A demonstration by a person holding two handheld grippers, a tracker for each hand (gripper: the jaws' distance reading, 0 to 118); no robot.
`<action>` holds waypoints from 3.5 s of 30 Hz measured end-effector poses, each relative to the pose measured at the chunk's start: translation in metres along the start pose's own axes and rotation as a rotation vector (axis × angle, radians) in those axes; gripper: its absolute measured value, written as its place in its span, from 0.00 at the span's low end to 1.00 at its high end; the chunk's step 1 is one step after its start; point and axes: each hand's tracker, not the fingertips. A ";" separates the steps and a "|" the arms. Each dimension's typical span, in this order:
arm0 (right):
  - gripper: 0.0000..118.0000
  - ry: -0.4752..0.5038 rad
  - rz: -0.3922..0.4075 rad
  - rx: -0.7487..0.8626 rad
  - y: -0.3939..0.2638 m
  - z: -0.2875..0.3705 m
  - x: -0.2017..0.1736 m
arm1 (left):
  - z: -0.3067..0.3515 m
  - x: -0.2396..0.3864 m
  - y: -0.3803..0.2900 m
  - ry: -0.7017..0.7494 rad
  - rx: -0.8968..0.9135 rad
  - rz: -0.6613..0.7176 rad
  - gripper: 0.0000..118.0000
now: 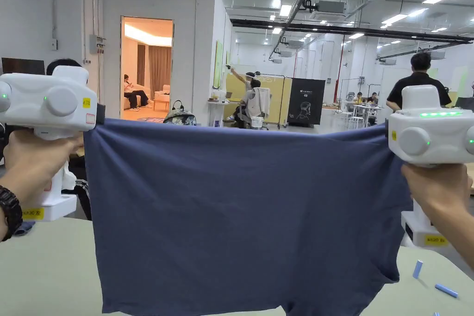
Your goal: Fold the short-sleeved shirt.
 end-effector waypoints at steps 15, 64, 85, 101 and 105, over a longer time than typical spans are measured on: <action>0.00 0.020 0.082 -0.105 -0.116 0.101 0.018 | 0.048 -0.019 -0.134 -0.062 -0.114 0.007 0.00; 0.00 0.241 0.236 -0.988 -0.420 0.357 0.064 | 0.246 -0.039 -0.476 -0.124 -0.840 -0.123 0.00; 0.64 0.225 0.026 -0.733 -0.373 0.324 0.052 | 0.240 -0.011 -0.433 -0.145 -0.610 -0.016 0.21; 0.00 0.224 -0.110 -0.258 -0.329 0.346 -0.032 | 0.253 0.042 -0.391 -0.143 -0.136 -0.035 0.00; 0.00 0.214 -0.129 -0.239 -0.326 0.347 -0.035 | 0.259 0.048 -0.390 -0.118 -0.098 -0.050 0.00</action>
